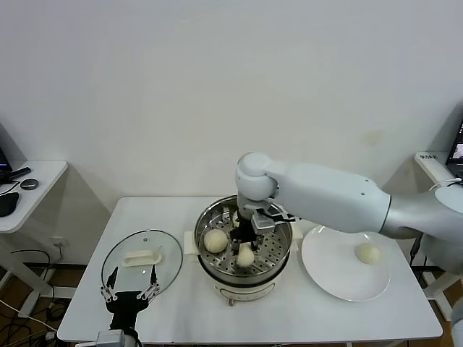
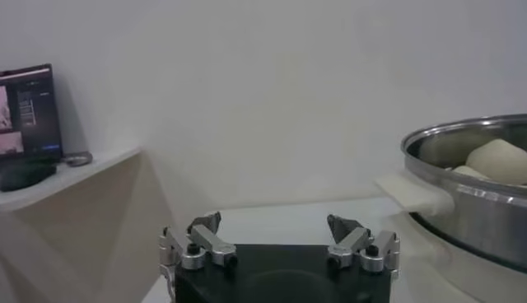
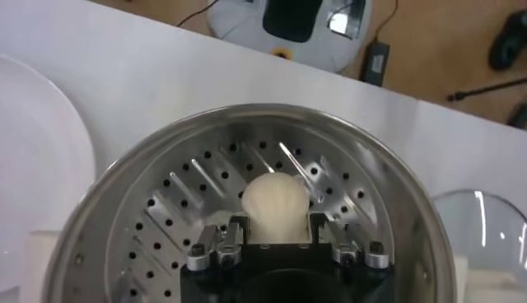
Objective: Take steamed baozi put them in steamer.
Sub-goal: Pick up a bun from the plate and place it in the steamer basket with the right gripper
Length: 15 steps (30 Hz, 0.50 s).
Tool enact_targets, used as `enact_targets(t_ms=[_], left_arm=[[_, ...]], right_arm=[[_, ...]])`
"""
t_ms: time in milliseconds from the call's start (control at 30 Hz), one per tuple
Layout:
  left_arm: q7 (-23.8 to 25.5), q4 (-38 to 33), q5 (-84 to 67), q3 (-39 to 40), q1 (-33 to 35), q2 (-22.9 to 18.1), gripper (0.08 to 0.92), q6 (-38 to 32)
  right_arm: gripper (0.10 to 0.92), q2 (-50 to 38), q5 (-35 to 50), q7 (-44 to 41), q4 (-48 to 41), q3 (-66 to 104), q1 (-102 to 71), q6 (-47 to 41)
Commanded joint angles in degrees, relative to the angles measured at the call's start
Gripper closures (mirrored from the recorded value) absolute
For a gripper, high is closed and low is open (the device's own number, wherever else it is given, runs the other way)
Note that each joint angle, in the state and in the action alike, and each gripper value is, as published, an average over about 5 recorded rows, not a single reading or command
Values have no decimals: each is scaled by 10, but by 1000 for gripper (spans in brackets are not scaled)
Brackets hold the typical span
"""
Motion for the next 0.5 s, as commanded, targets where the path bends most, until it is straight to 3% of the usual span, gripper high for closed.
enact_targets(t_ms=[33, 300, 500], left_arm=[[0, 2, 0, 0, -1, 0, 177, 0], [1, 12, -1, 2, -8, 0, 177, 0], [2, 8, 0, 3, -8, 0, 177, 1]], right_arm=[[567, 8, -11, -1, -4, -10, -15, 14], [558, -5, -22, 7, 12, -13, -10, -29], [415, -13, -10, 9, 29, -15, -2, -76]])
